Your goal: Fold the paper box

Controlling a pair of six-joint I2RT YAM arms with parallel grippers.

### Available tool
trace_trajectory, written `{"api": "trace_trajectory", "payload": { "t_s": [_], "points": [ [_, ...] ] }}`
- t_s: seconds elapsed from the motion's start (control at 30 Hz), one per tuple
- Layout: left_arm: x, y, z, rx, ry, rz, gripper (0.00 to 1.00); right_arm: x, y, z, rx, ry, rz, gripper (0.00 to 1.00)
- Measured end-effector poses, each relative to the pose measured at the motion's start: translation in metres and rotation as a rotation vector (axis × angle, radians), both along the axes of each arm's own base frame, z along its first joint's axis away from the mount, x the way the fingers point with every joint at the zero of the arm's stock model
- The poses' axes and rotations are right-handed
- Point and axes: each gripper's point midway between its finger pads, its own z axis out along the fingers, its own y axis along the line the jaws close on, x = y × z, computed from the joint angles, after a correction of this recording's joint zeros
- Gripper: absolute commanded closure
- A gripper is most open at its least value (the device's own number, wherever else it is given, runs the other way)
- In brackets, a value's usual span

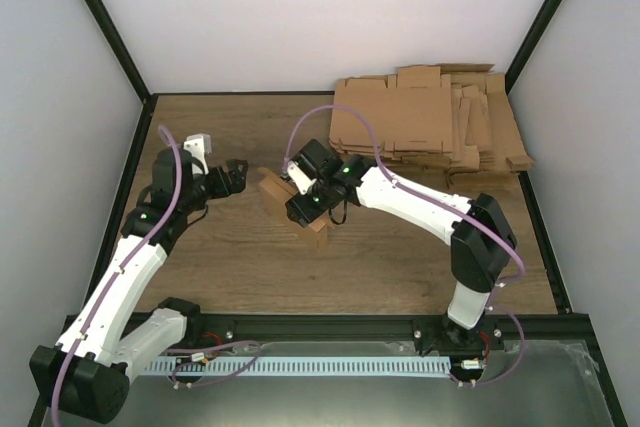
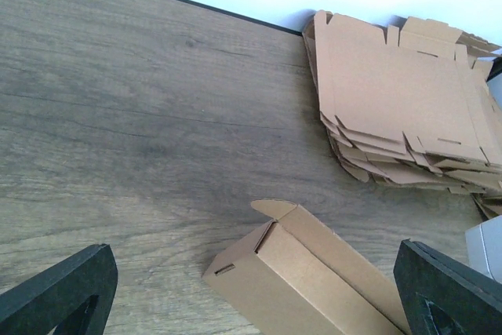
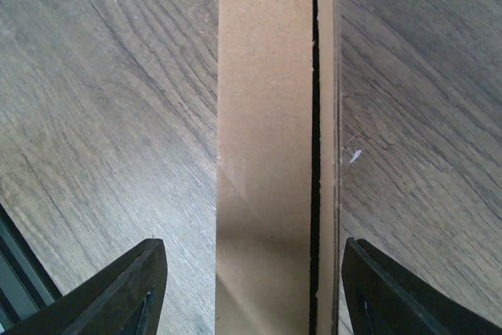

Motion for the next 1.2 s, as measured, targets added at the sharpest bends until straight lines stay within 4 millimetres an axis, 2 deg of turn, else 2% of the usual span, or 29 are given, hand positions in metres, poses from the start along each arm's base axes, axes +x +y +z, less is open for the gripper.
{"api": "trace_trajectory", "payload": {
  "t_s": [0.2,0.37,0.43,0.5,0.67,0.8,0.93,1.2],
  "points": [
    [0.0,0.0,0.0,0.001,0.0,0.0,0.01,0.004,-0.001,-0.003,-0.061,-0.033,-0.015,0.42],
    [0.0,0.0,-0.001,0.004,0.006,0.002,0.01,0.005,-0.007,-0.02,-0.135,-0.031,-0.015,0.47],
    [0.001,0.0,-0.001,0.005,0.009,0.001,0.02,0.004,-0.01,-0.023,-0.151,-0.03,-0.007,0.51],
    [0.002,0.0,0.0,0.008,0.011,-0.001,0.04,0.003,-0.011,-0.023,-0.159,-0.031,0.01,0.59],
    [0.008,-0.003,0.003,0.025,0.018,-0.017,0.05,0.0,-0.013,-0.025,-0.18,-0.041,0.061,0.69],
    [0.01,-0.006,0.001,0.037,0.027,-0.041,0.06,-0.002,-0.016,-0.023,-0.198,-0.067,0.129,0.7],
    [0.007,-0.012,-0.001,0.031,0.038,-0.082,0.06,-0.004,-0.02,-0.012,-0.205,-0.133,0.222,0.69],
    [0.003,-0.022,-0.005,0.028,0.065,-0.147,0.06,0.001,-0.023,0.01,-0.215,-0.311,0.397,0.61]
  ]
}}
